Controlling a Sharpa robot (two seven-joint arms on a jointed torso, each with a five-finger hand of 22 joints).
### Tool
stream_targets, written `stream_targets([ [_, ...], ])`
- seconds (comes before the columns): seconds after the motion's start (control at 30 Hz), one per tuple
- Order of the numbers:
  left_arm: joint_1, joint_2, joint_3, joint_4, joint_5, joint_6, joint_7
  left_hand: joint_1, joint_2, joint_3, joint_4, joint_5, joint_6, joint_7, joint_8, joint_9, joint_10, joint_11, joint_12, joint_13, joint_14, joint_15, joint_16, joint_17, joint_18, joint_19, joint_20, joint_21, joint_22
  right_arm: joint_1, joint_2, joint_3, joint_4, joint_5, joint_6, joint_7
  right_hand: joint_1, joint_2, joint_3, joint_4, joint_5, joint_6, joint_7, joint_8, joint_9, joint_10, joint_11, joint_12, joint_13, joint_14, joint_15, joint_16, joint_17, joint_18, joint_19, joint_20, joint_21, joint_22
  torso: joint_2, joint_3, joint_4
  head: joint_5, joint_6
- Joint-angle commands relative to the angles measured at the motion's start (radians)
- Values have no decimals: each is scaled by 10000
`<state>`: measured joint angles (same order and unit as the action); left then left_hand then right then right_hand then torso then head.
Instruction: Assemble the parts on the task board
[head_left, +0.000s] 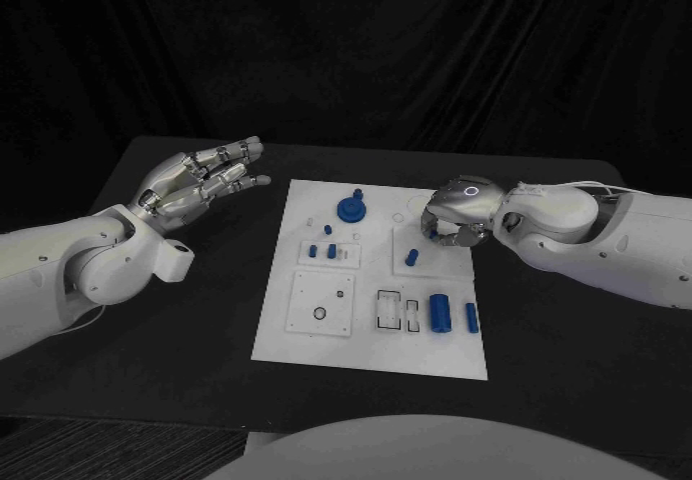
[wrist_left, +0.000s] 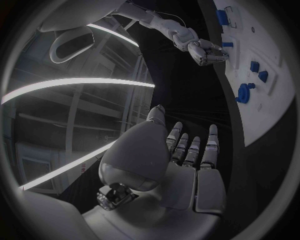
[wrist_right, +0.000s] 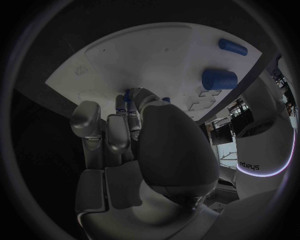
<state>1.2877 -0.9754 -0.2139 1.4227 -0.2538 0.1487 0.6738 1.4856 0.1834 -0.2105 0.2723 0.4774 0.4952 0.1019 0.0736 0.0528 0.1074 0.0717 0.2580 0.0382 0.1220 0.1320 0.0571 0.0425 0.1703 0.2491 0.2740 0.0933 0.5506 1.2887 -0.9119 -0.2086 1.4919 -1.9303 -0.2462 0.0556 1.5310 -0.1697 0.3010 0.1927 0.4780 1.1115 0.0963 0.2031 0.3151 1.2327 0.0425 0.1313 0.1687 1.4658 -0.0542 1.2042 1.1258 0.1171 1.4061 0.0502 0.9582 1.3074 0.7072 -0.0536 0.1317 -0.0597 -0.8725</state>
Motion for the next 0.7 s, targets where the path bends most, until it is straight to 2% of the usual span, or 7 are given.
stream_targets([
  [0.03,-17,23,9,-2,65,163,52,93,-14,-2,-55,49,46,10,69,7,23,89,64,12,98,-23,36,16,117,82,23,43,21,-11,-50,11,44,-31,-470,-30,122,10,17,-44,-54,64,13,-21,17,125,-48,2,9,4,96,-32,-27,-160,0,82,-66,1272,-4,1,-2,1,-1],
  [0.4,-26,57,9,-26,65,217,-50,121,-12,-2,-61,90,45,23,76,8,57,102,105,19,250,48,123,52,118,179,43,81,66,156,-183,12,283,-28,-782,-74,94,4,12,-44,-91,70,17,-38,13,150,-38,-19,-7,-1,101,-58,-55,-158,-7,92,-80,1268,-5,-3,-22,133,-1],
  [0.6,-28,61,9,-34,65,226,-83,125,-12,-3,-61,93,51,27,78,8,64,107,115,20,275,60,139,58,118,191,47,85,62,425,-347,12,627,-28,-870,-148,99,4,23,-59,-110,57,14,-63,4,177,-45,-33,-18,-1,102,-72,-71,-152,-15,97,-100,1264,-3,-6,8,108,-1],
  [0.7,-29,68,9,-48,65,232,-106,125,-12,-3,-61,93,51,27,78,8,64,107,115,20,275,60,139,58,118,191,47,85,62,636,-459,12,967,-28,-849,-256,94,-4,22,-63,-121,49,18,-76,-1,179,-42,-44,-26,-6,108,-86,-86,-148,-24,100,-123,1259,4,-6,12,118,-1],
])
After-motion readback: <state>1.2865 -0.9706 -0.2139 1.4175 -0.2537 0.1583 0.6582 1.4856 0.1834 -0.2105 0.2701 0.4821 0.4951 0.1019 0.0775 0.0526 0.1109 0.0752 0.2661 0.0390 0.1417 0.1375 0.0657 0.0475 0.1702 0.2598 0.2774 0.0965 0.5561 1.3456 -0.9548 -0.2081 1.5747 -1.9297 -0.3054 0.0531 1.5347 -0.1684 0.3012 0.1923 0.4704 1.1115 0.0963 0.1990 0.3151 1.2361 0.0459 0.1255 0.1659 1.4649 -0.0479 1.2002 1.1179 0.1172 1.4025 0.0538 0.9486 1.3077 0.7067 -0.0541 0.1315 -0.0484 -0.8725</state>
